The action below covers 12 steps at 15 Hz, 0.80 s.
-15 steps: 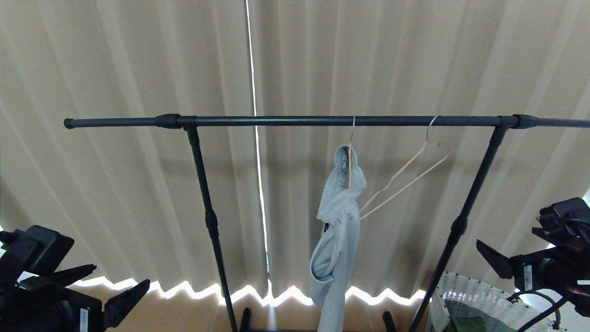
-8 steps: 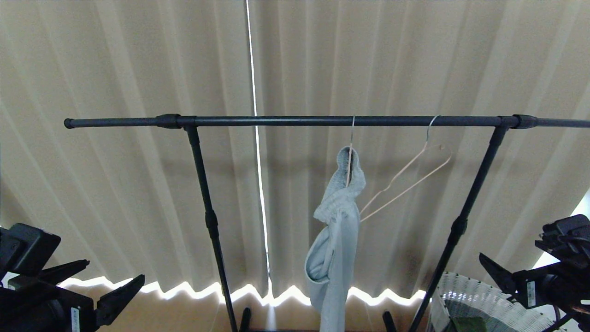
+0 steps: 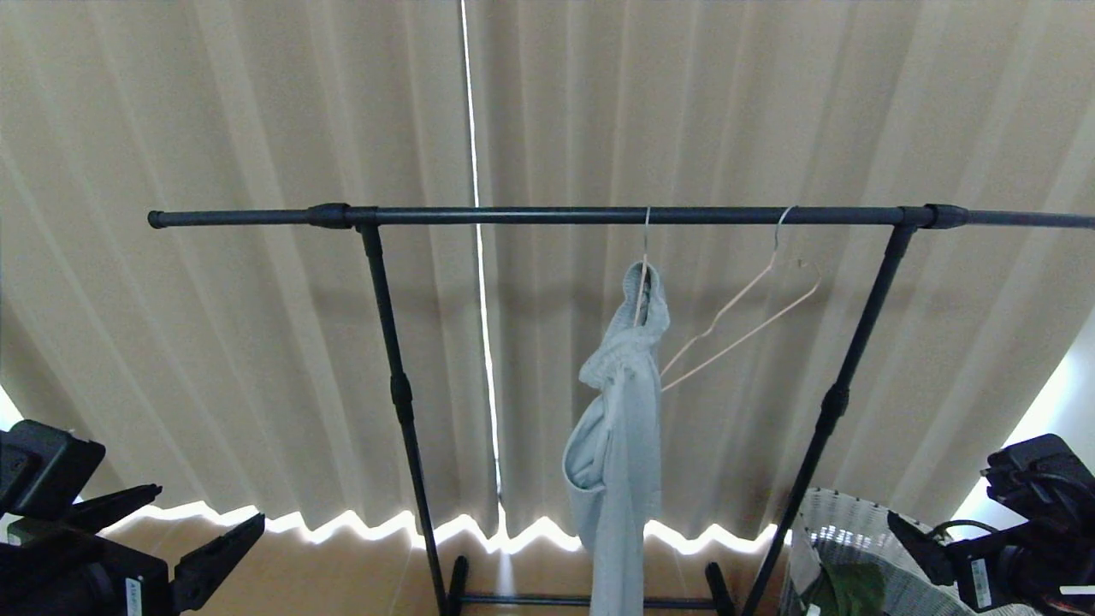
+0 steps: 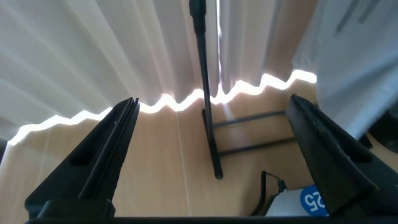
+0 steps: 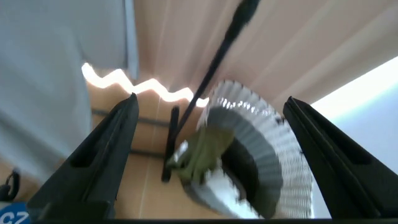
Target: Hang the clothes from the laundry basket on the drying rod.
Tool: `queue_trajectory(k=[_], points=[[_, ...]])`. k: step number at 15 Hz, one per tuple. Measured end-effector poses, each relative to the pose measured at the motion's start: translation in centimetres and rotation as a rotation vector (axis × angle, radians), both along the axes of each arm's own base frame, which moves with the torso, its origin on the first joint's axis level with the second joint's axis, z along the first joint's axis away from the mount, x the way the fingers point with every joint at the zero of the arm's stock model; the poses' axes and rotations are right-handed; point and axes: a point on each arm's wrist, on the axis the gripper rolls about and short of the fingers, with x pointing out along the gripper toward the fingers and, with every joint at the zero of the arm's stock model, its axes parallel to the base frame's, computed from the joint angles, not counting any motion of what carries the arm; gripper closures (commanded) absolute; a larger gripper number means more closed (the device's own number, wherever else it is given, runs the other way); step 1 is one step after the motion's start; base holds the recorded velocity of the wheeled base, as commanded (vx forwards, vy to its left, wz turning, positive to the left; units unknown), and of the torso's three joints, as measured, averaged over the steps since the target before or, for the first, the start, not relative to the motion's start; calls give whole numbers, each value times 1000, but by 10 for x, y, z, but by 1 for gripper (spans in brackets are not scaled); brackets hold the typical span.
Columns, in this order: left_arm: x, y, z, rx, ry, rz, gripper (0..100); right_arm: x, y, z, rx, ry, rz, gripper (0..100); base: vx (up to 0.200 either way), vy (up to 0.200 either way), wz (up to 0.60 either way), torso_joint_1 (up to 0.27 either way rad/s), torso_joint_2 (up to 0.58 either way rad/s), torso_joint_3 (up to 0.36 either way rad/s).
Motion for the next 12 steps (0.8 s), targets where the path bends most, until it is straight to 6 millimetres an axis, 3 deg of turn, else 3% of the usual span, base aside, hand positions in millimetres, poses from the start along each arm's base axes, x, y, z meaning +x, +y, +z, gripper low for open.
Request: queue_trajectory(k=[3, 8, 12], points=[[0, 0, -1, 1, 4, 0, 0, -1, 0, -3, -2, 23, -1, 0, -200, 0, 0, 2, 4, 2], [0, 0, -1, 0, 5, 0, 0, 0, 0, -6, -7, 42, -6, 0, 0, 0, 0, 0, 0, 0], [1, 0, 0, 1, 2, 1, 0, -12, -1, -1, -17, 42, -2, 0, 0, 0, 0, 0, 0, 0]])
